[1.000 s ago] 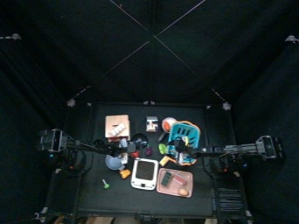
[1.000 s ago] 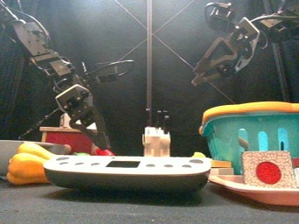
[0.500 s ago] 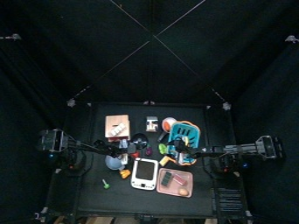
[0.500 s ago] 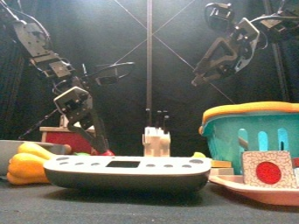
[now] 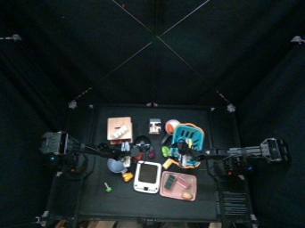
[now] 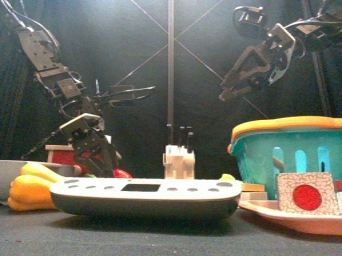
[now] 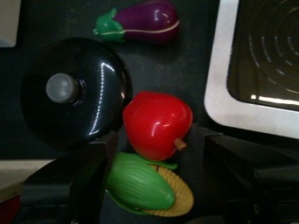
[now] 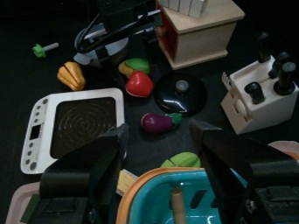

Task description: Grab apple

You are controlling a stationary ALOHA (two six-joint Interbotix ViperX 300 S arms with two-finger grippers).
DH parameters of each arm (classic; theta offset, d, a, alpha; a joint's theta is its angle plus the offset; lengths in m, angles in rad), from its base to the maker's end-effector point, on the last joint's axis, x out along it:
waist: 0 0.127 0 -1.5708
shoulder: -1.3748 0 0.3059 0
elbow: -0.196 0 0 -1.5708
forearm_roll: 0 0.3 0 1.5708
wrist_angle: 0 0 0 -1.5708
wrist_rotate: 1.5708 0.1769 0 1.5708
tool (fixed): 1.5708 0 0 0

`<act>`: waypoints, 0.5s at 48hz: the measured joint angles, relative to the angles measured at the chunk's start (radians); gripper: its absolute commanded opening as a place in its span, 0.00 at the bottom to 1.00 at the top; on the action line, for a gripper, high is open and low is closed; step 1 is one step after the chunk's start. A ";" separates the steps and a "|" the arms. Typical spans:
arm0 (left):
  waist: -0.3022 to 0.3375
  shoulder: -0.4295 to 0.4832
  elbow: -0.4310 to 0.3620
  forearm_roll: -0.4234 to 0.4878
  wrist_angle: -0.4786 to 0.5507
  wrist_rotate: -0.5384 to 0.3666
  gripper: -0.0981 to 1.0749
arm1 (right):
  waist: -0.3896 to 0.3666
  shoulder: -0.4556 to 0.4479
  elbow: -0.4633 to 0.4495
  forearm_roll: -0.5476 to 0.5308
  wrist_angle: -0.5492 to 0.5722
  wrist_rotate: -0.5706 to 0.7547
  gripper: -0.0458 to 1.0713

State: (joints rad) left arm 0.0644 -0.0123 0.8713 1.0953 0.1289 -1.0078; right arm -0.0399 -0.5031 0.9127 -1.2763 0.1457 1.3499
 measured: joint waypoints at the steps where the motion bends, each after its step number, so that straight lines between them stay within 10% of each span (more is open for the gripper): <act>1: 0.000 0.000 0.000 0.002 0.005 0.000 0.93 | 0.000 0.002 0.000 0.000 0.003 0.000 0.85; 24: 0.002 0.011 -0.063 -0.049 0.029 -0.006 0.93 | -0.012 0.002 0.005 0.000 0.000 0.000 0.85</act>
State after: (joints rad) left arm 0.0660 -0.0015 0.8084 1.0462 0.1580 -1.0140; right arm -0.0522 -0.5016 0.9173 -1.2763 0.1457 1.3499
